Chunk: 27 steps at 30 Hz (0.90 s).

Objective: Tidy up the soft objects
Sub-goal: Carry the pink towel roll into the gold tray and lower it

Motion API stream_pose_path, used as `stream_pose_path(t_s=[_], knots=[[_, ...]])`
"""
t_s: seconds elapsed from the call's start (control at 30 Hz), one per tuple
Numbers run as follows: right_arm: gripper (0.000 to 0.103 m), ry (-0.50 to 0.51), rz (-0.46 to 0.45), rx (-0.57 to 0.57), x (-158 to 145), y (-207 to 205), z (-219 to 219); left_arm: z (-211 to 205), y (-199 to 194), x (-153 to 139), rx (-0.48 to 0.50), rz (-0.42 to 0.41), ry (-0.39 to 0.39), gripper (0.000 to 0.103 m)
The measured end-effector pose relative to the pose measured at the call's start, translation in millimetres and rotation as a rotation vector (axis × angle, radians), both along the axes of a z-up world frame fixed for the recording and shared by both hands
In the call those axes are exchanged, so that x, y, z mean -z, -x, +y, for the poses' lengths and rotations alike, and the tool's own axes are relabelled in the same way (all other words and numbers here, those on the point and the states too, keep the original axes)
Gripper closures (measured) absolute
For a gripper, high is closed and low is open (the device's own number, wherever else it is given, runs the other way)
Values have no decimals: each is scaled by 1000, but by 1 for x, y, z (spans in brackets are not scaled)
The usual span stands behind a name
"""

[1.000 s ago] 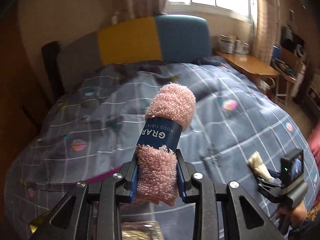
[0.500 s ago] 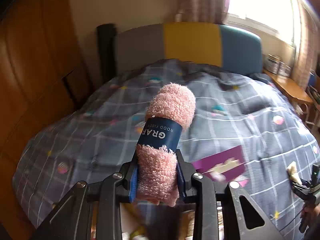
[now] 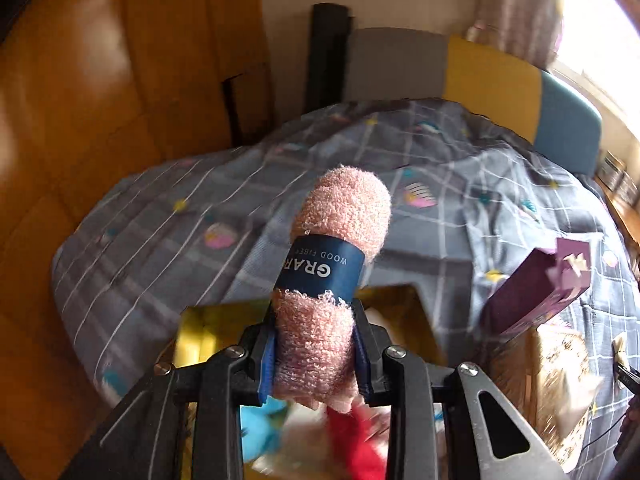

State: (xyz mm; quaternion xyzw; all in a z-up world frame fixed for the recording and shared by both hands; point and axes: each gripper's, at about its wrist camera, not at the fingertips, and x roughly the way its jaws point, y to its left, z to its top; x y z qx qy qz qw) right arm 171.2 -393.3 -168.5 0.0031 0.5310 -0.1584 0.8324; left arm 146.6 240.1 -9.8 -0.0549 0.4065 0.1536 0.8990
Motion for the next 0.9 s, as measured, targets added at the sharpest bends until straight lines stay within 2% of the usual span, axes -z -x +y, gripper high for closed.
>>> stream_pose_path(t_s=[0.27, 0.53, 0.77, 0.9], knots=[[57, 37, -4, -21, -3, 2, 3, 35, 71, 25, -89, 21, 48, 72], [57, 64, -4, -30, -4, 4, 7, 29, 123, 62, -92, 86, 99, 72], [57, 84, -2, -35, -4, 3, 8, 12, 133, 89, -74, 124, 142, 72], [57, 94, 1, -36, -4, 4, 10, 3, 131, 99, -61, 133, 136, 72]])
